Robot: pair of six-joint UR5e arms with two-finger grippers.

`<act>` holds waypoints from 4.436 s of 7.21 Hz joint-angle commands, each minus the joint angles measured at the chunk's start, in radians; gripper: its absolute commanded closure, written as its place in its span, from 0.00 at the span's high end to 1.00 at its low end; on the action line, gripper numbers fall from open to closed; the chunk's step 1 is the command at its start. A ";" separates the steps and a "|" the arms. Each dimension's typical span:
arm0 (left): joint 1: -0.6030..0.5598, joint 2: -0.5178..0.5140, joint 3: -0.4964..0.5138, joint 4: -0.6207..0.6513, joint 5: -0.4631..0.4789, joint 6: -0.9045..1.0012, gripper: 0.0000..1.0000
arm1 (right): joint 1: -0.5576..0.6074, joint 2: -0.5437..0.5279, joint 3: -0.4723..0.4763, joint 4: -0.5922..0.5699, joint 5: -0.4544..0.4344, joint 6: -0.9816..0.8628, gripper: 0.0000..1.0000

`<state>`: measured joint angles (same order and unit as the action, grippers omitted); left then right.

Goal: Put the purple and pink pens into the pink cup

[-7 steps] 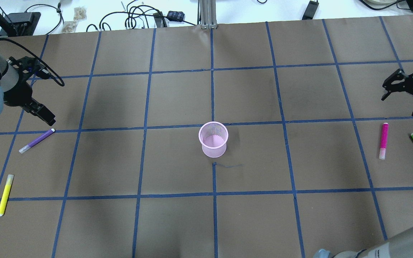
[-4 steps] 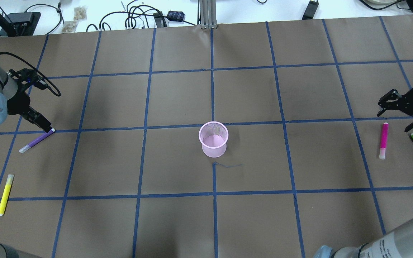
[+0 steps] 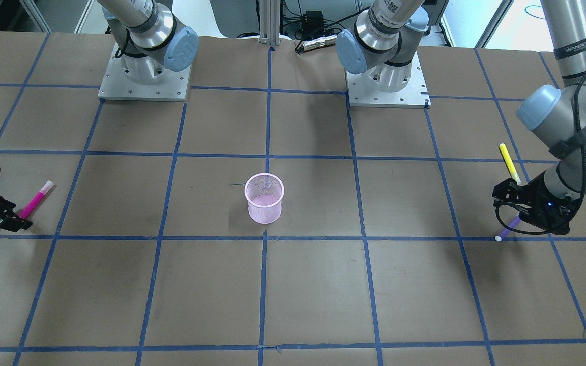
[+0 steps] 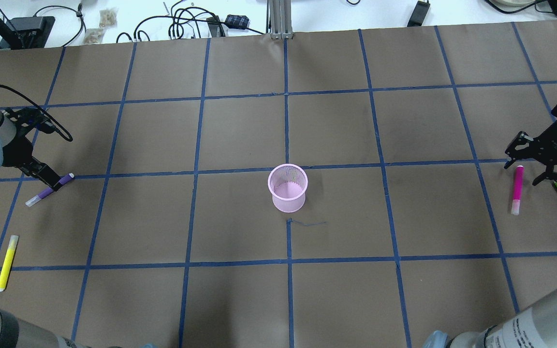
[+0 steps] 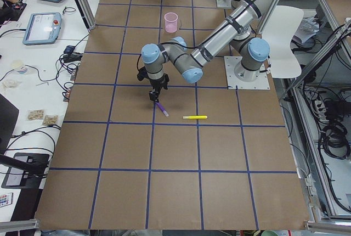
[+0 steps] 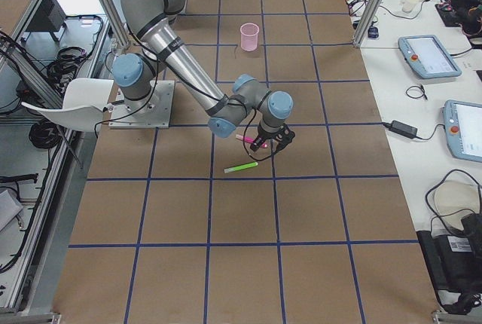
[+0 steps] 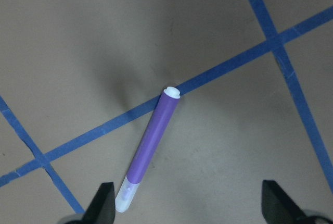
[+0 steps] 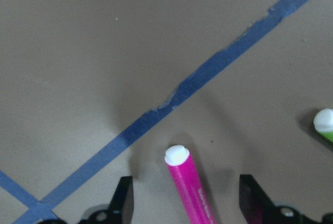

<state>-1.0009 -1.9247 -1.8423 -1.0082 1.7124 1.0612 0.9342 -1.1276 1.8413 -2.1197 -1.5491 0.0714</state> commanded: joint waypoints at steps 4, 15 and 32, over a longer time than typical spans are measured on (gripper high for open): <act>0.004 -0.063 -0.012 0.168 -0.071 0.369 0.95 | 0.000 -0.021 -0.033 0.015 0.003 -0.004 0.00; 0.034 -0.126 -0.031 0.231 -0.106 0.361 0.12 | 0.977 -0.244 -0.082 -0.014 -0.274 1.121 0.00; -0.065 0.127 -0.034 0.133 -0.363 0.208 0.00 | 1.114 -0.161 -0.173 0.009 -0.479 1.137 0.78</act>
<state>-1.0634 -1.8410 -1.8759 -0.8530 1.4172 1.3185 2.0884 -1.2741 1.7070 -2.1214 -2.0337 1.2958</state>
